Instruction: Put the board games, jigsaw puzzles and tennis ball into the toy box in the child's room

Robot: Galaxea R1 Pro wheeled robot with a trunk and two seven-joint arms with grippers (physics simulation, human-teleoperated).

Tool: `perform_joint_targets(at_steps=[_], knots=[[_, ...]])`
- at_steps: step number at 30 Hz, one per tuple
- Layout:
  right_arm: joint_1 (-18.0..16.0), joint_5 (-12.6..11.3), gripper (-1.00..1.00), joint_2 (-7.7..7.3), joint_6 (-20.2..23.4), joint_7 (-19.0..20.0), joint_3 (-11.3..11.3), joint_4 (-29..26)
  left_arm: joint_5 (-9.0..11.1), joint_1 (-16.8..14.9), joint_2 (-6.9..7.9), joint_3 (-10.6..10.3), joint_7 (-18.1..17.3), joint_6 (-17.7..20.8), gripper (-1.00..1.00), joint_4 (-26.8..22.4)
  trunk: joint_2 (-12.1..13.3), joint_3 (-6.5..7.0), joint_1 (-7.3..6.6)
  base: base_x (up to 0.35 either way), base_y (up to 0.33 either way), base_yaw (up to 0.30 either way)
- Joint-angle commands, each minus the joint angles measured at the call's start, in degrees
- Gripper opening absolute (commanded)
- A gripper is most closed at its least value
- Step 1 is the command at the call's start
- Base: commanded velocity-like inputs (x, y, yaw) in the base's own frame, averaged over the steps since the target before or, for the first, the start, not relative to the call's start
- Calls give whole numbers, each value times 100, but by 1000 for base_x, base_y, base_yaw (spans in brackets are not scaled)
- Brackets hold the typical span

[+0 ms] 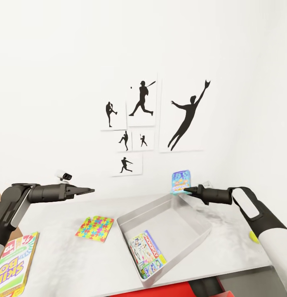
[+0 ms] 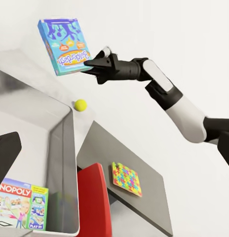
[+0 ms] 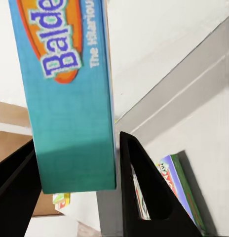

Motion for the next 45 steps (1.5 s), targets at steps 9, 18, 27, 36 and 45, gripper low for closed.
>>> perform_joint_targets(at_steps=[9,18,27,36,45], knots=[[180,25,-100,-518,7,185,257,15,4,-4,6,-14,-17,60,100,3,-4,-3,3,0,0,0],[197,28,-100,-539,7,206,1285,-24,-1,-4,4,-14,-17,60,100,3,-4,-3,3,0,0,0],[181,39,-100,-488,7,207,1759,-43,-6,-4,9,-14,-17,56,100,3,-4,-3,3,0,0,0],[187,51,-100,-458,7,197,1858,-44,-2,-4,11,-13,-17,52,100,3,-4,-29,3,0,0,0],[162,65,-100,-439,7,190,2272,-11,-1,-4,11,-14,-17,53,100,3,-4,-102,3,0,0,0]])
